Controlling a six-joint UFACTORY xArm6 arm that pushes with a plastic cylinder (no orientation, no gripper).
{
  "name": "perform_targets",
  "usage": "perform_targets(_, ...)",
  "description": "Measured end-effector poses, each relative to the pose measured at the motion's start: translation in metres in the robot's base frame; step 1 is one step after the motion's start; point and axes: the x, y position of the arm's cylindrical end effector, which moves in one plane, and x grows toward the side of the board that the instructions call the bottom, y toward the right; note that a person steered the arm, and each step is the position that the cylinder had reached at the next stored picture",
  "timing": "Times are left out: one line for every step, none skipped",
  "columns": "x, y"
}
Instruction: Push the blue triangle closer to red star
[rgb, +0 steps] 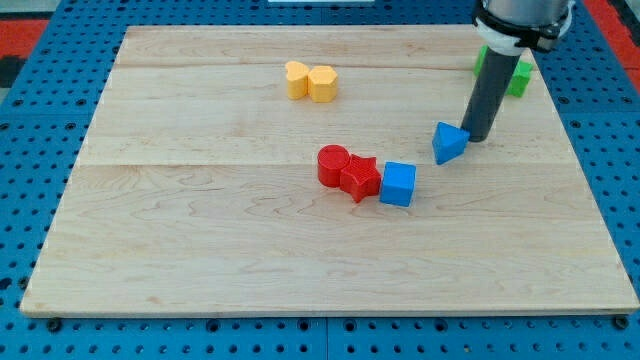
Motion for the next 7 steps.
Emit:
perform_targets(0.008,-0.004)
perform_targets(-0.022,-0.014)
perform_targets(-0.028,-0.026)
perform_targets(-0.028,-0.018)
perform_targets(-0.027,0.007)
perform_targets(-0.009,0.012)
perform_targets(0.003,-0.002)
